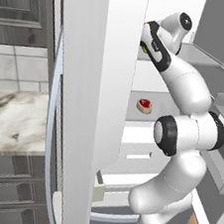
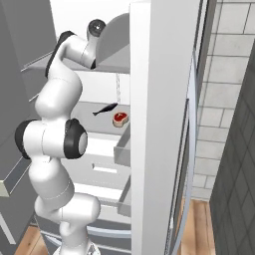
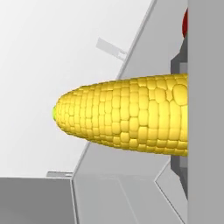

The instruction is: Transport the steak and corn to the fridge. Place the steak on the rack containing meat and place the corn on the rack containing the vegetable, ensuring meats and vegetables are on different racks.

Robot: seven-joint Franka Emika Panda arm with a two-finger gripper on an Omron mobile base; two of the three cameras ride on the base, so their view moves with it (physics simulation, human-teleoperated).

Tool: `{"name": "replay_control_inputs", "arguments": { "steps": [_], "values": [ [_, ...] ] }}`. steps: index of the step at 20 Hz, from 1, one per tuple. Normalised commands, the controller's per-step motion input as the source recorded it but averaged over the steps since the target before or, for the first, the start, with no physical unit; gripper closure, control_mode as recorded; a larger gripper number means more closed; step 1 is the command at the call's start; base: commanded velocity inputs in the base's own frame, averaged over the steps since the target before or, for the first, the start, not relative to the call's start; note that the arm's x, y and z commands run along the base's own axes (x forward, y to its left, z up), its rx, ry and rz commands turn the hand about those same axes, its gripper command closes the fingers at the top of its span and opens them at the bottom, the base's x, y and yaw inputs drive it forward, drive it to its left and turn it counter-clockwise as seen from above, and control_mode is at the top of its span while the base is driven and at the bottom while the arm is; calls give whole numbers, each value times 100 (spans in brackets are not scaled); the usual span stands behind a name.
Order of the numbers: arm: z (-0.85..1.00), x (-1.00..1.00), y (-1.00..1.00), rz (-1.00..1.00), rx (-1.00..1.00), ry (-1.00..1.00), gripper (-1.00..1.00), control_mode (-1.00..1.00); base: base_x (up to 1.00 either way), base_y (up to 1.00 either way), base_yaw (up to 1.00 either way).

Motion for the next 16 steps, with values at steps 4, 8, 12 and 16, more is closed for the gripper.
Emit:
{"name": "replay_control_inputs", "arguments": {
  "steps": [4, 8, 12, 16],
  "values": [
    [-22, 12, 15, 0, 0, -6, -100, -100, 0, 0, 0],
    [-7, 28, 18, 0, 0, 0, -100, -100, 0, 0, 0],
    [29, 11, 20, -2, 0, 3, -100, -100, 0, 0, 0],
    [42, -28, 0, -2, 0, 2, -100, -100, 0, 0, 0]
  ]
}}
